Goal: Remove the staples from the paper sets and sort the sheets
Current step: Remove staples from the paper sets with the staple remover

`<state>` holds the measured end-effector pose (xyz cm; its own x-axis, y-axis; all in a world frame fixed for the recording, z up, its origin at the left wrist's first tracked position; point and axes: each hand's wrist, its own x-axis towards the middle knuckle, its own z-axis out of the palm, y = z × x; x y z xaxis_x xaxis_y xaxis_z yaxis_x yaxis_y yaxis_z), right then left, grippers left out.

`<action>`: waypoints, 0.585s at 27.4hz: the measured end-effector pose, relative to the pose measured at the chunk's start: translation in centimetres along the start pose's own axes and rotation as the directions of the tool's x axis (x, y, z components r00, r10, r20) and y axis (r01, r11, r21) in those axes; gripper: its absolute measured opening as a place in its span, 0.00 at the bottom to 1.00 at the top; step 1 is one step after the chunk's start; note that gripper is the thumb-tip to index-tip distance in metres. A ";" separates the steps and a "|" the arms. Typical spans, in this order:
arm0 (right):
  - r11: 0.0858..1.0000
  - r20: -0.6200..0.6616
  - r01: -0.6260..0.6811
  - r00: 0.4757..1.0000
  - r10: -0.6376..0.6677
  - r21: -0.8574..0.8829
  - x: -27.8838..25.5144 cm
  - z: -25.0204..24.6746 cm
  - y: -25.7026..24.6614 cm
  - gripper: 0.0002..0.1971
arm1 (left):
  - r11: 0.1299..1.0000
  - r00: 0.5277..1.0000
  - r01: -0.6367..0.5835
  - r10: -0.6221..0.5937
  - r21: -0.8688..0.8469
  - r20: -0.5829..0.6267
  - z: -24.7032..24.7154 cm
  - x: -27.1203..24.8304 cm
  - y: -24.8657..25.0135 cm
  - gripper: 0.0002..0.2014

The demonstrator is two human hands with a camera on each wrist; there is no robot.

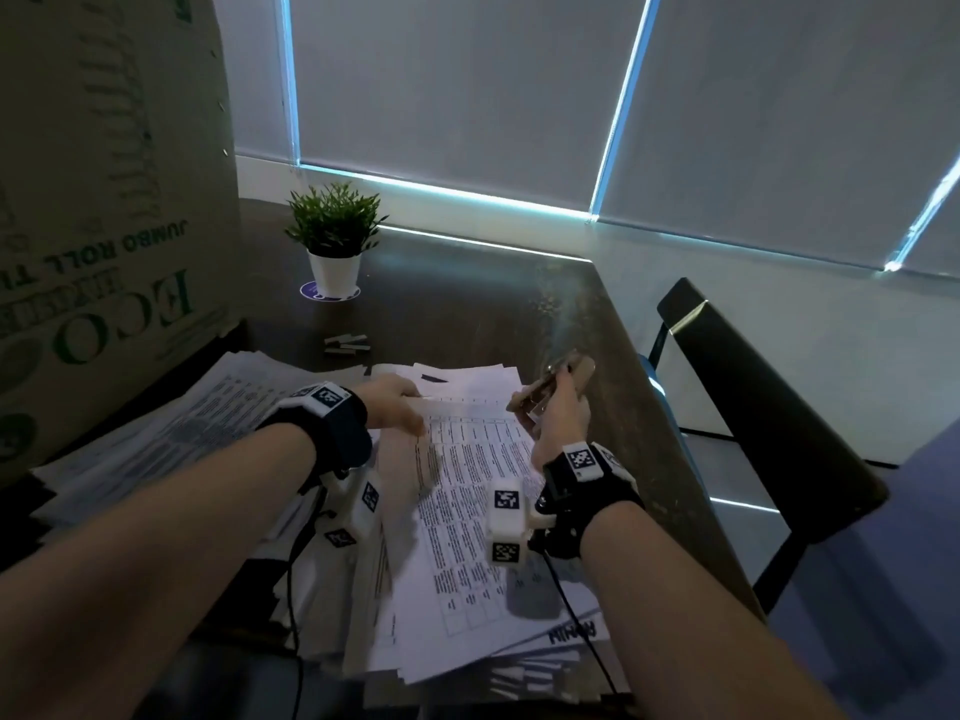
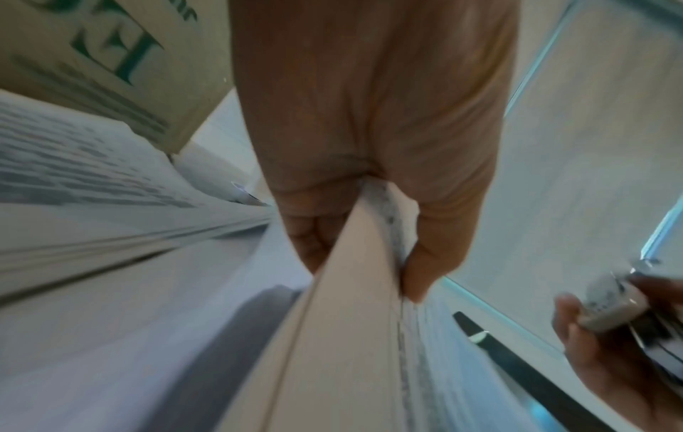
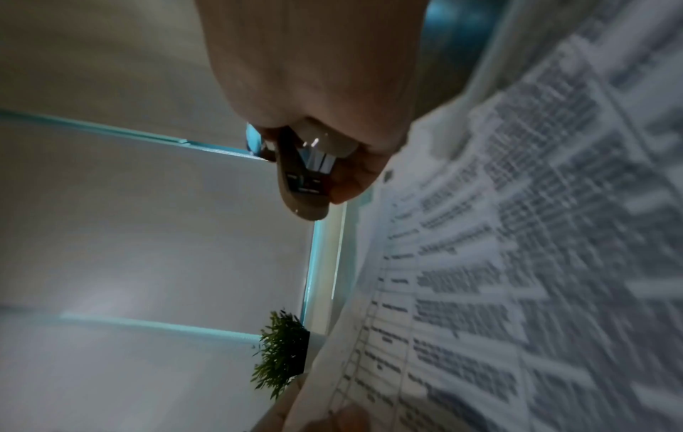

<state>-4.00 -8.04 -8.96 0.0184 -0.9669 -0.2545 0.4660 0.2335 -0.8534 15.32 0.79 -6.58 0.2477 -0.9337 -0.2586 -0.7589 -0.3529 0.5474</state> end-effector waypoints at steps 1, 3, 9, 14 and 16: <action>0.996 0.055 0.061 0.997 -0.058 -0.066 0.1 0.0 -0.9 0.20 | 0.999 1.000 -0.014 0.014 -0.035 0.013 -0.1 0.1 0.5 0.13; 0.938 0.190 0.211 0.968 -0.163 -0.273 0.2 0.2 -3.0 0.21 | 0.998 0.995 -0.054 0.058 -0.045 0.085 -0.2 -0.2 1.7 0.08; 0.292 0.556 0.521 0.829 0.048 -0.802 -2.0 0.3 -6.5 0.17 | 0.965 1.000 0.020 -0.016 -0.261 0.015 2.1 1.1 3.0 0.21; -0.126 0.548 0.593 0.793 0.266 -0.796 -2.6 -0.7 -3.3 0.26 | 0.830 0.978 0.204 -0.194 -0.518 0.074 4.1 2.0 1.9 0.32; -0.149 0.533 0.585 0.798 0.281 -0.798 -2.1 -1.2 -2.4 0.29 | 0.694 0.966 0.258 -0.204 -0.673 0.160 4.6 2.2 1.8 0.30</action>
<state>-6.20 -6.45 -6.92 0.6168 -0.7611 -0.2008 -0.7641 -0.5178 -0.3847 11.71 -1.64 -9.78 0.2977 -0.8200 -0.4889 -0.0573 -0.5265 0.8482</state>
